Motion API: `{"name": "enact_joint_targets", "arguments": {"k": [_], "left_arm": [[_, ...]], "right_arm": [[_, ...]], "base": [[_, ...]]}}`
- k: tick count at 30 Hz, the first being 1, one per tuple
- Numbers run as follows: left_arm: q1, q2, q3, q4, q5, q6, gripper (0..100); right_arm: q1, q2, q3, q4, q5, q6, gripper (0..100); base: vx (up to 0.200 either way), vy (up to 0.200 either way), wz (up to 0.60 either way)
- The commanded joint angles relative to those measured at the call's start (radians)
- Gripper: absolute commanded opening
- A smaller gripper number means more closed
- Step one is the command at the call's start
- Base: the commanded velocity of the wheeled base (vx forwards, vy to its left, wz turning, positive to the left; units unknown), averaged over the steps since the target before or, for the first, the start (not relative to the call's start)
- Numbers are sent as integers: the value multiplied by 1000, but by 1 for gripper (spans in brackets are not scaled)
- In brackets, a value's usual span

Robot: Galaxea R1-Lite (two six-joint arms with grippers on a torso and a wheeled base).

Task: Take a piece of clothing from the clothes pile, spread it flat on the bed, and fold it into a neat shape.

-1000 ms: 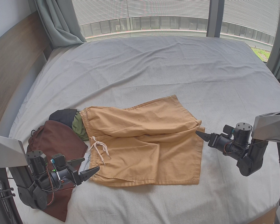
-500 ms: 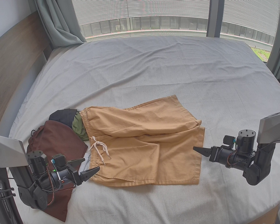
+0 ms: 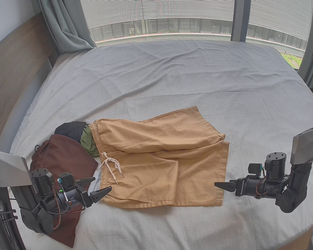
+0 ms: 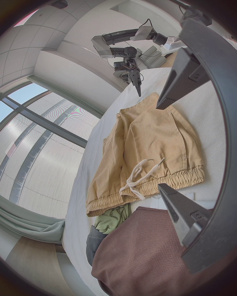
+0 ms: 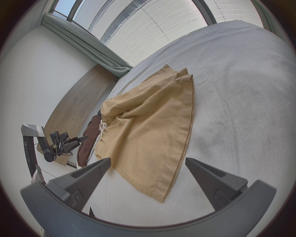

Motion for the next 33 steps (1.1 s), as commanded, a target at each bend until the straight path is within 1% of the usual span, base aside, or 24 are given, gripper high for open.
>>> {"name": "enact_joint_targets", "arguments": {"k": [1,8,11,14,28,33], "left_arm": [[0,-3,-1,0,0,0,100],[0,-3,-3,0,0,0,100],[0,-3,-3,0,0,0,100],[0,0,-3,0,0,0,100],[0,-2,-3,0,0,0,100],[0,-2,-4,0,0,0,100]], "right_arm": [[13,3,12,0,1,0,100],[31,29,24,-6,4,0,100],[28,35,43,-10,39,0,100],[27,46,57,-16,59,-4,100],[30,103,46,-20,62,-3,100],[27,161,29,-89,62,5,100]], "base": [[0,0,0],[0,0,0],[0,0,0],[0,0,0],[0,0,0],[0,0,0]]}}
